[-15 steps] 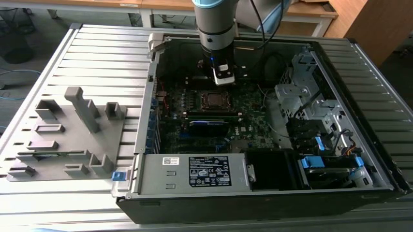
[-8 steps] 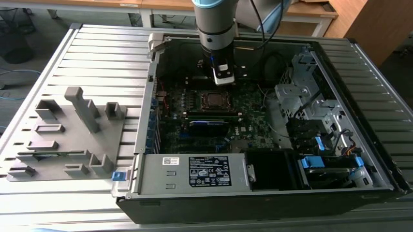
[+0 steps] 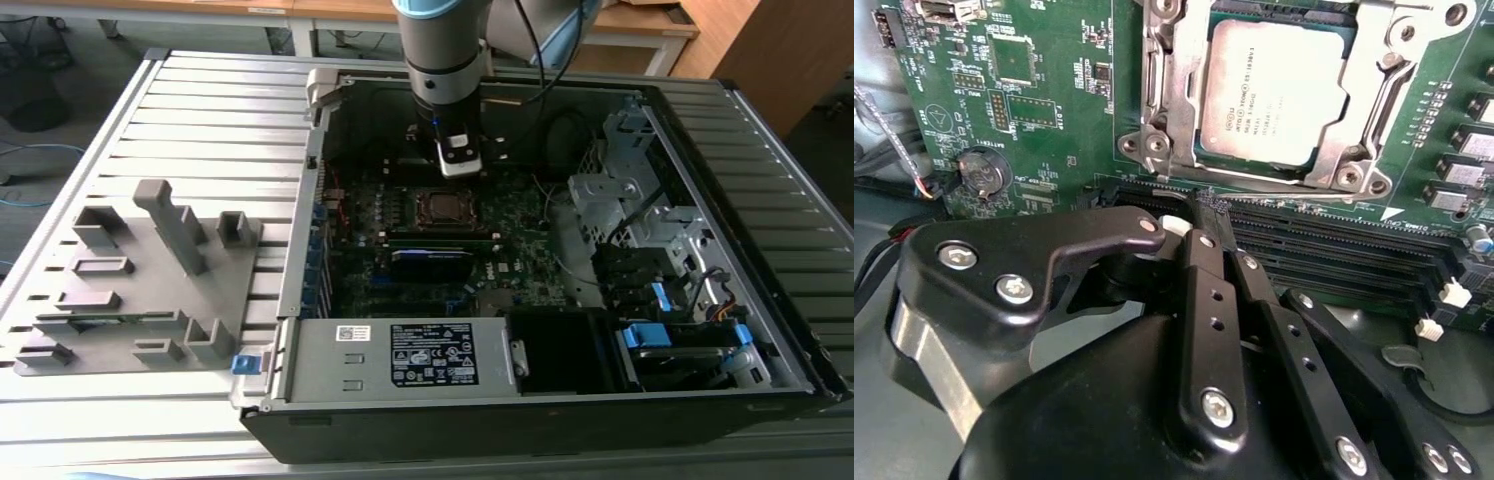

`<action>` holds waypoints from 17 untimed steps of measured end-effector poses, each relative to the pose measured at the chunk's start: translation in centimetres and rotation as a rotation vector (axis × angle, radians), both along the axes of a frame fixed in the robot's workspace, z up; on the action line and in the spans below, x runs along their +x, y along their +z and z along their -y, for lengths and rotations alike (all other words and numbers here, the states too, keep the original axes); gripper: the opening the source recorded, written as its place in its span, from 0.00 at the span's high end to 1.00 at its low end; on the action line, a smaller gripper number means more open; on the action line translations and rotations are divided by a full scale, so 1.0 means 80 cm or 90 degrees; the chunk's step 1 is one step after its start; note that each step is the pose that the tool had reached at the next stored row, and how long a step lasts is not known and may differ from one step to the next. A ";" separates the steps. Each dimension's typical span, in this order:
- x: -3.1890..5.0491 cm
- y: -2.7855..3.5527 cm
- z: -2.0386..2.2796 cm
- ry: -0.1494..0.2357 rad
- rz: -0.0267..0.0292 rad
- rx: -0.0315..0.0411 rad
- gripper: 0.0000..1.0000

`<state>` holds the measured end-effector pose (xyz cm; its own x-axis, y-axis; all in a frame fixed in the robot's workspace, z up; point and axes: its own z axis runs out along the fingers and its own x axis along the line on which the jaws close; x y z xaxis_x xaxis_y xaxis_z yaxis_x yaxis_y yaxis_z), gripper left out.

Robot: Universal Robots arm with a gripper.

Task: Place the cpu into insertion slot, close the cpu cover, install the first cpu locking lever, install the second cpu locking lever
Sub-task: 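Install the first cpu locking lever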

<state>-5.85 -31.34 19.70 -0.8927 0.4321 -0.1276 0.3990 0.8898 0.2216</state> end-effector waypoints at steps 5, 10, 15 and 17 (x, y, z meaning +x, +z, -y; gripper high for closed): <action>0.000 -0.0001 0.0016 0.000 0.0002 -0.0001 0.89; 0.000 -0.0001 0.0041 0.001 0.0003 -0.0022 0.89; 0.000 -0.0001 0.0063 0.001 0.0009 -0.0062 0.89; 0.000 -0.0001 0.0065 0.001 0.0021 -0.0071 0.89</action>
